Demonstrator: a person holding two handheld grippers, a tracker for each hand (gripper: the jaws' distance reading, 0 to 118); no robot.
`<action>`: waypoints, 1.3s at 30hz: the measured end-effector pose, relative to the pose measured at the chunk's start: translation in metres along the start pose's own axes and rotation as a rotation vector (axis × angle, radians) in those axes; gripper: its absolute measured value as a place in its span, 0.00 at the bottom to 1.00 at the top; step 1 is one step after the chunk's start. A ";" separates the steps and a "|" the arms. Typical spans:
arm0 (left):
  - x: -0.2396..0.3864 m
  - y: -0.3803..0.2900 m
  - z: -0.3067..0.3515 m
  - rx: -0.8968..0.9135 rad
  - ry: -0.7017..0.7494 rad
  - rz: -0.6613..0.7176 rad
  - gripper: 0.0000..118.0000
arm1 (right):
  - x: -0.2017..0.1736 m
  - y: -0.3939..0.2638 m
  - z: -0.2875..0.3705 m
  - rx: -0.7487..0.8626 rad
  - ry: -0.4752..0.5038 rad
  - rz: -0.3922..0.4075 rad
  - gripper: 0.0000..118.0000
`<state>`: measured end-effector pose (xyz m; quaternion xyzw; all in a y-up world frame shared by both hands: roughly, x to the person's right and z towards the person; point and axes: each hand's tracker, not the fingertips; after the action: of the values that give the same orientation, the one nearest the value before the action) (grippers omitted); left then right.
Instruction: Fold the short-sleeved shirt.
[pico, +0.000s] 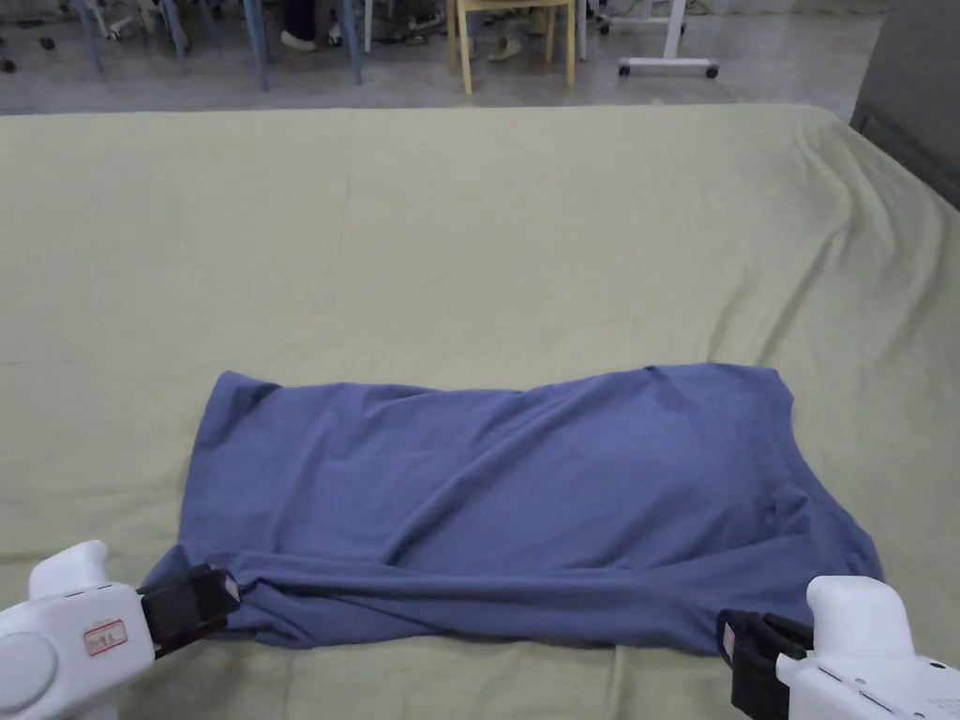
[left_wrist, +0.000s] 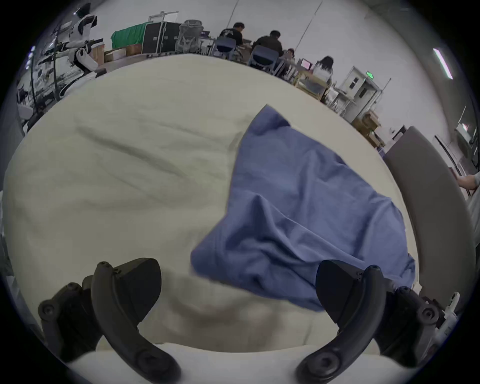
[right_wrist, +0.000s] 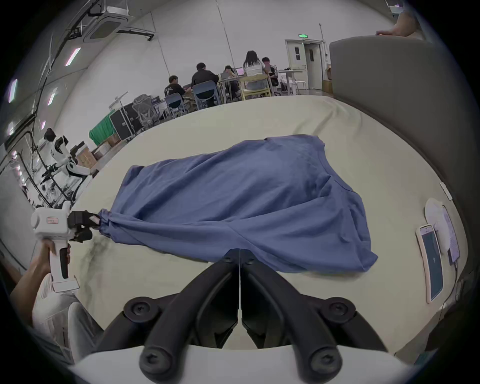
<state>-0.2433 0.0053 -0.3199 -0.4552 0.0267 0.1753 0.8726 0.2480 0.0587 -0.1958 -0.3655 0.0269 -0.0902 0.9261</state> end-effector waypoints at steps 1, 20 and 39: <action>0.000 0.002 -0.008 -0.024 0.004 0.005 1.00 | -0.001 0.002 -0.004 -0.005 0.001 -0.006 0.03; 0.055 0.013 -0.029 0.004 0.069 -0.275 0.10 | 0.007 0.015 -0.009 -0.017 -0.008 -0.007 0.03; 0.056 0.008 -0.022 -0.018 0.018 -0.259 0.10 | 0.118 0.028 -0.070 -0.218 -0.229 -0.111 1.00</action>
<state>-0.1910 0.0072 -0.3503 -0.4639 -0.0262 0.0573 0.8836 0.3600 0.0099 -0.2639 -0.4726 -0.0895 -0.0954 0.8715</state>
